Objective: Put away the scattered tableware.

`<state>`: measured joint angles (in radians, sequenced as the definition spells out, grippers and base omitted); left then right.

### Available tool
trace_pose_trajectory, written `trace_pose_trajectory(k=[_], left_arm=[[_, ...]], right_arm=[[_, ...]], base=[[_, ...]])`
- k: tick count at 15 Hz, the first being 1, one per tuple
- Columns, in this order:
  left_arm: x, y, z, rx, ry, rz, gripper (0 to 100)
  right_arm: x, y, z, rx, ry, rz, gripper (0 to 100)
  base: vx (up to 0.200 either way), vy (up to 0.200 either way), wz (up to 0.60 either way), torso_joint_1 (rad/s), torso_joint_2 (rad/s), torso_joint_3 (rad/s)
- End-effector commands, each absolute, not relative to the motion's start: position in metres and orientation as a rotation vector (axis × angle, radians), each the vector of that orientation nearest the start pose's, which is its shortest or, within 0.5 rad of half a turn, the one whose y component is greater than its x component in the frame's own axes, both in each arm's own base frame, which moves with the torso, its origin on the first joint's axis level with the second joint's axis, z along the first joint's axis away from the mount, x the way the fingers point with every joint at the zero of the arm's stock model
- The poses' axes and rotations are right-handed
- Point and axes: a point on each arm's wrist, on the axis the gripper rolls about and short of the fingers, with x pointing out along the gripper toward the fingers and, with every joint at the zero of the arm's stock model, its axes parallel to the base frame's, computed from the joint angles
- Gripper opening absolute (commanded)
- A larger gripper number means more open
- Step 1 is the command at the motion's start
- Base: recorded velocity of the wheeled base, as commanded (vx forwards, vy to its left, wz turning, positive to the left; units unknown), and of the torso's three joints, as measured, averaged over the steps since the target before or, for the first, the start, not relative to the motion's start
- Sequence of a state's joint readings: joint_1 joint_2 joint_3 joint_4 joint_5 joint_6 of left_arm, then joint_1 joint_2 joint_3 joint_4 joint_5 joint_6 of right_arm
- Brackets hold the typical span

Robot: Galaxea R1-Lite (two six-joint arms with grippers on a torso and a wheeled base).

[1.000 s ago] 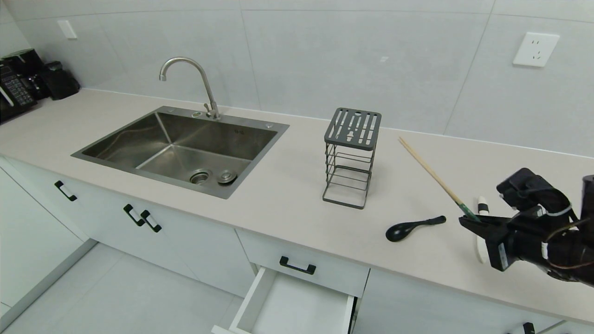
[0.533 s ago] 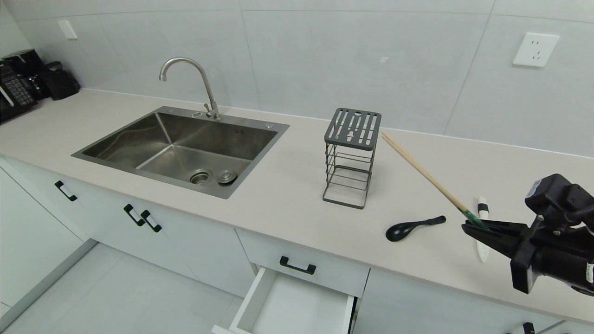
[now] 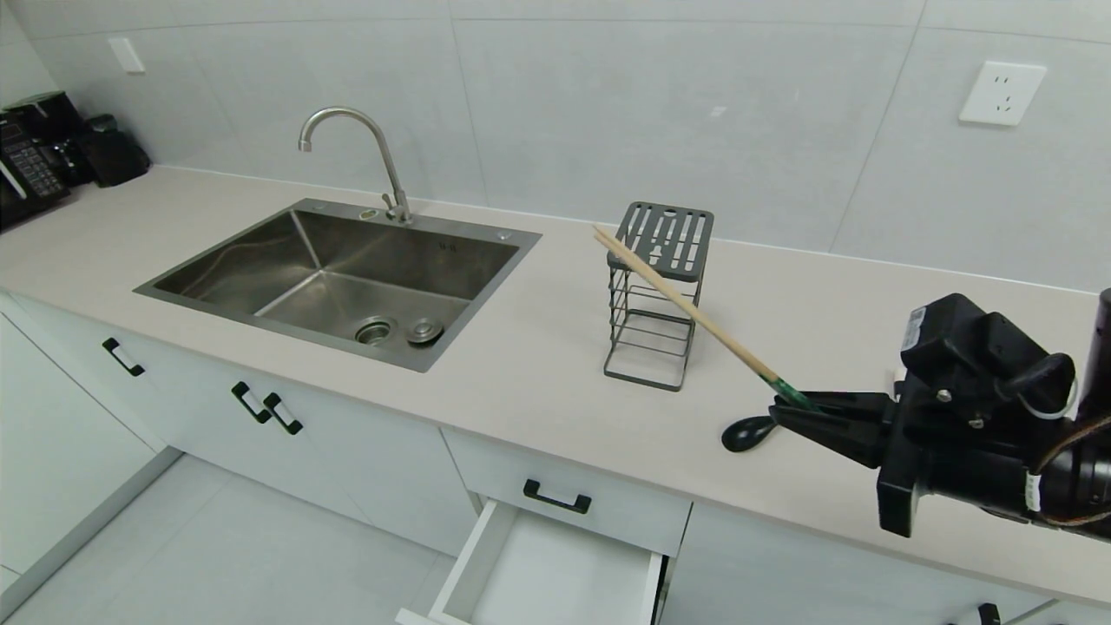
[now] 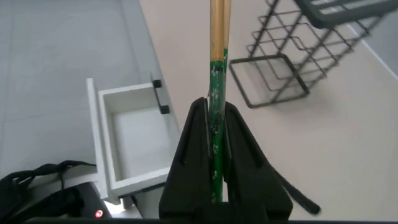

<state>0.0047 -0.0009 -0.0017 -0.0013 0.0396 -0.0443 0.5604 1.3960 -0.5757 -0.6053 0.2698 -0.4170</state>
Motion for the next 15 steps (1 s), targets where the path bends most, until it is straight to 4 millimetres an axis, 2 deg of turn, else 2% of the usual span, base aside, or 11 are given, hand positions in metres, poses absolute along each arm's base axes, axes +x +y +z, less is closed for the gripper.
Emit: trace_pose_trajectory(k=[1,3,5,11,15], left_arm=[[-0.023,0.001,0.076,-0.045,-0.004,0.044,100],[-0.023,0.001,0.076,-0.045,-0.004,0.044,100],[-0.023,0.001,0.076,-0.045,-0.004,0.046,100],[-0.023,0.001,0.076,-0.045,-0.004,0.044,100],[-0.023,0.001,0.076,-0.045,-0.004,0.044,100]], right_arm=[[0.191,0.134,0.189,-0.426,0.072,0.911,0],[0.188,0.141,0.190,-0.421,0.044,0.956,0],[0.183,0.142,0.180,-0.425,0.079,0.981,0],[0.188,0.157,0.163,-0.419,0.139,1.037,0],[0.202,0.168,0.155,-0.371,0.187,1.027,0]], base=[[0.000,0.000,0.00,0.000,0.00,0.000],[0.000,0.000,0.00,0.000,0.00,0.000],[0.000,0.000,0.00,0.000,0.00,0.000],[0.000,0.000,0.00,0.000,0.00,0.000],[0.000,0.000,0.00,0.000,0.00,0.000]])
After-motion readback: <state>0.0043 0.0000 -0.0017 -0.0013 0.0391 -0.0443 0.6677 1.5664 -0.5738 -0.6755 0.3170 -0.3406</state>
